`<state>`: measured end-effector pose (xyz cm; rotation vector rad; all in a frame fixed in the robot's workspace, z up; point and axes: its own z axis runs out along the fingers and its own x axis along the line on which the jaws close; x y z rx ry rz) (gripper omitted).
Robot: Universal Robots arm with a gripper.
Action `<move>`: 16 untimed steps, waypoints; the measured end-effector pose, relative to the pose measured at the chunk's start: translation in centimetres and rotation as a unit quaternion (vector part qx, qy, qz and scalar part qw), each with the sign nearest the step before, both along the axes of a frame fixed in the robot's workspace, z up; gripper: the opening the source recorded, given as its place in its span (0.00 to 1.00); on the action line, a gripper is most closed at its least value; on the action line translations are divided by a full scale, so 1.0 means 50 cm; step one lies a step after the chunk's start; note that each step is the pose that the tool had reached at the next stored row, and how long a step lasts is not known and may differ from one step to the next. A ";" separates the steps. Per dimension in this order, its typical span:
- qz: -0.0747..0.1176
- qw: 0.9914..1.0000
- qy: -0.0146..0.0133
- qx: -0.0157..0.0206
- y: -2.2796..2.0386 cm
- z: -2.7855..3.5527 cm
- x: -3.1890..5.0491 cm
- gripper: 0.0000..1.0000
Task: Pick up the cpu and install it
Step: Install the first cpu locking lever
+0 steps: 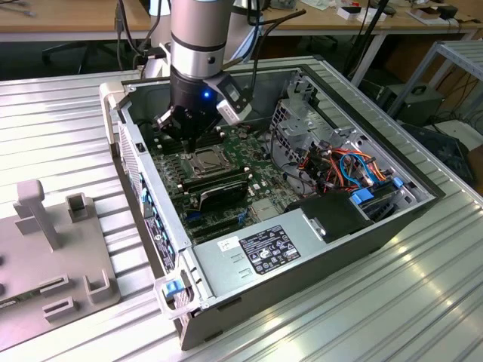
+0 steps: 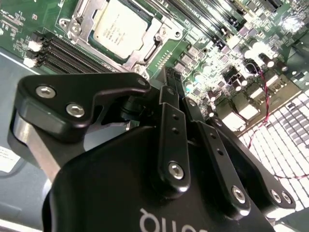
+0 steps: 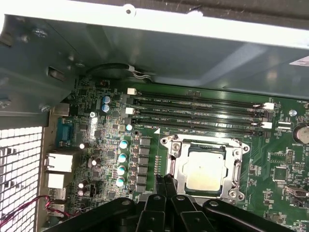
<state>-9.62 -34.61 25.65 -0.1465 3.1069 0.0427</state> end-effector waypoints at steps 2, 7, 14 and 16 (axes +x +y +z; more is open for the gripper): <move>0.000 1.000 0.000 0.000 0.0000 0.006 0.000 0.11; 0.000 1.000 0.000 0.001 0.0000 0.015 0.000 0.11; 0.000 0.999 0.000 0.036 0.0000 0.015 -0.011 0.11; 0.000 0.999 0.000 0.040 0.0001 0.015 -0.015 0.11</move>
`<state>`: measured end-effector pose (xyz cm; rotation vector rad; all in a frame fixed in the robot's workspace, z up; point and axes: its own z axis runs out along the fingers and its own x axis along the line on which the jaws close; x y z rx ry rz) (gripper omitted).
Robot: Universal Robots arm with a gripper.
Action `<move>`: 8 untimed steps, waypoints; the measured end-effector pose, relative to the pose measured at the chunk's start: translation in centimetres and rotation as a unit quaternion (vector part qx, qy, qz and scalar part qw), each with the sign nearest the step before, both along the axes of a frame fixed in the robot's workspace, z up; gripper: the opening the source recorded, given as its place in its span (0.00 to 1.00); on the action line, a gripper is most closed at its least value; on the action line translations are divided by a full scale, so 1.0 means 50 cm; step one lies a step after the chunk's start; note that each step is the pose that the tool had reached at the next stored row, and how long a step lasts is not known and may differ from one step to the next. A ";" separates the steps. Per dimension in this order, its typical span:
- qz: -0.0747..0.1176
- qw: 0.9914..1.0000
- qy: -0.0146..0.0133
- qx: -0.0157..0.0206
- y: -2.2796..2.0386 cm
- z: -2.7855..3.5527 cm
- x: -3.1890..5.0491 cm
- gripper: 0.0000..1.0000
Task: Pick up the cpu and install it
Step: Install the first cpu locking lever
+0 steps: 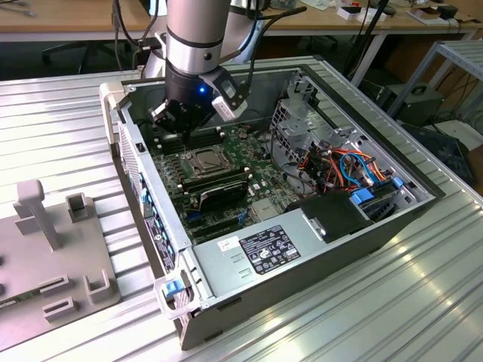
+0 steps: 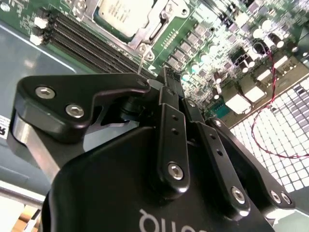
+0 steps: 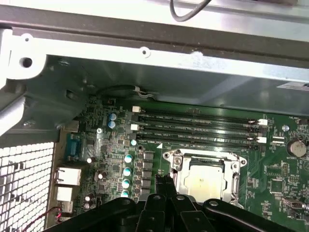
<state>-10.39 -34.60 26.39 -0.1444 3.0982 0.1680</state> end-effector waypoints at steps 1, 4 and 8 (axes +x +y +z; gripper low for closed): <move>0.000 1.000 0.000 0.004 0.0001 0.000 -0.001 0.11; 0.000 1.000 0.000 0.017 0.0005 0.000 -0.002 0.11; 0.000 1.000 0.000 0.031 0.0021 0.000 -0.002 0.11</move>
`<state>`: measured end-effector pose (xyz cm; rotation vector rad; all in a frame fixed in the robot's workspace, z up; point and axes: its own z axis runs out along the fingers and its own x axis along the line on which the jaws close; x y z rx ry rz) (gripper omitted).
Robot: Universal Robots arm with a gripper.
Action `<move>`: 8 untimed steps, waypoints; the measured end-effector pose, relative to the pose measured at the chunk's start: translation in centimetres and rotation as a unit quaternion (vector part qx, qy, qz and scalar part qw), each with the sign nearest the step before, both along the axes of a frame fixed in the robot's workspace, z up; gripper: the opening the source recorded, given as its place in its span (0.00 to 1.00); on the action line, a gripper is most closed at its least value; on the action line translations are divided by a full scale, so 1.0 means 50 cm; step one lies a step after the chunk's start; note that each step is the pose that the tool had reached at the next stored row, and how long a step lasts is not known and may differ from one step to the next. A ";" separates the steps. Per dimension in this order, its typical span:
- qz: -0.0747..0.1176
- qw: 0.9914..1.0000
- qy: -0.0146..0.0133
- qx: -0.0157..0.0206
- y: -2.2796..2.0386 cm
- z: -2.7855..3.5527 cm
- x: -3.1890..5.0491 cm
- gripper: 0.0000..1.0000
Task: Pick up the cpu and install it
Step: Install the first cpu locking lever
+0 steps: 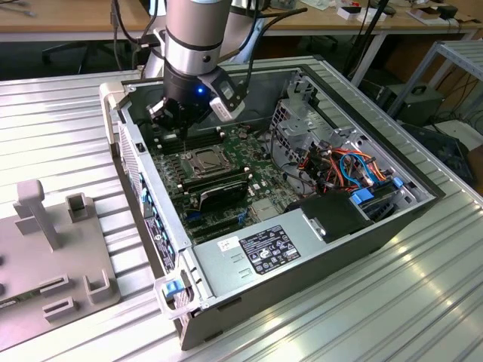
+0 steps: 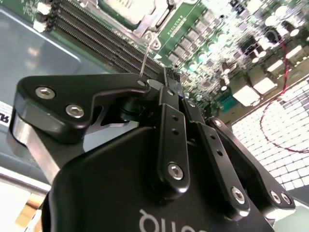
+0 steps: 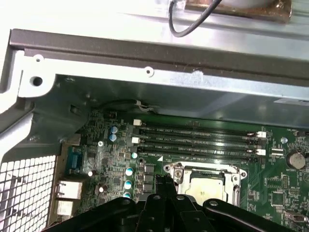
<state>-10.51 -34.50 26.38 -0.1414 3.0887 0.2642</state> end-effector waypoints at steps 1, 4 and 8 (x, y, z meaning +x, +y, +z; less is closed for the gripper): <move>0.000 1.000 0.000 0.001 0.0011 0.000 0.000 0.11; 0.000 1.000 0.000 0.001 0.0055 -0.002 0.000 0.11; 0.000 1.000 0.000 0.003 0.0157 -0.006 0.000 0.11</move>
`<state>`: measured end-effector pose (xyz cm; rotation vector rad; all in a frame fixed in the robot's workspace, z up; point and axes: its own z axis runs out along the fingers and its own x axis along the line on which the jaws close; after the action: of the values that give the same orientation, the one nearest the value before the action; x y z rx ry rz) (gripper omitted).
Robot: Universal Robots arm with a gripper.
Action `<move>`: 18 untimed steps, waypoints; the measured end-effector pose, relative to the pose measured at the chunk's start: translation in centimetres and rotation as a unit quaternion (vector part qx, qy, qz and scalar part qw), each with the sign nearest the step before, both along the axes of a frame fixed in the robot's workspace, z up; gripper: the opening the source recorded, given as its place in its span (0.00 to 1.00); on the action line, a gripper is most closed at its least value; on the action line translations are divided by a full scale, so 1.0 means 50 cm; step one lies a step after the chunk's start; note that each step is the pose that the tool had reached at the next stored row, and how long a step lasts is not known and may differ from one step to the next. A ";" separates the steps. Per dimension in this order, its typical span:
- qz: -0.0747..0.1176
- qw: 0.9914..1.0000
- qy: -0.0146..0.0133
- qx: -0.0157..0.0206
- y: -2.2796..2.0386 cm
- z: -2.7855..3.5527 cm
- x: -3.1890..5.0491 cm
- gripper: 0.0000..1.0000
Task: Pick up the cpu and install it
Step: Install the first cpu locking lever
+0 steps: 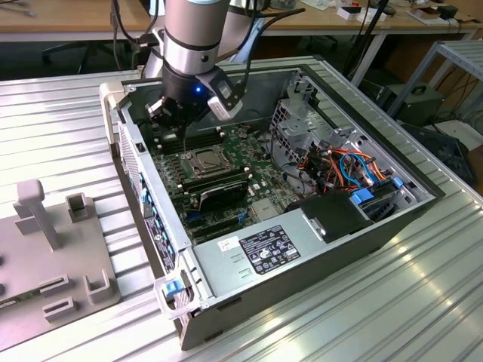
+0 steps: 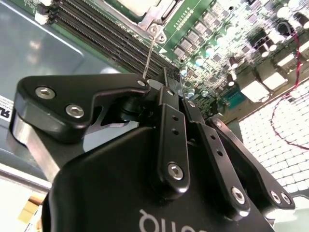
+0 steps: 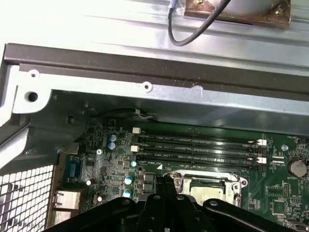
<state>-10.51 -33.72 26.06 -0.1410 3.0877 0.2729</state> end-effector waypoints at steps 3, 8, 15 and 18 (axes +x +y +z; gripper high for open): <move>0.000 1.000 0.000 0.001 0.0102 -0.003 0.000 0.11; -0.001 1.000 0.000 0.000 0.0137 -0.008 0.066 0.11; -0.001 1.000 0.000 -0.004 0.0137 -0.017 0.100 0.11; -0.001 1.000 0.000 -0.004 0.0138 -0.019 0.100 0.11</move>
<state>-5.51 -33.03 25.13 -0.1381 3.0889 0.2611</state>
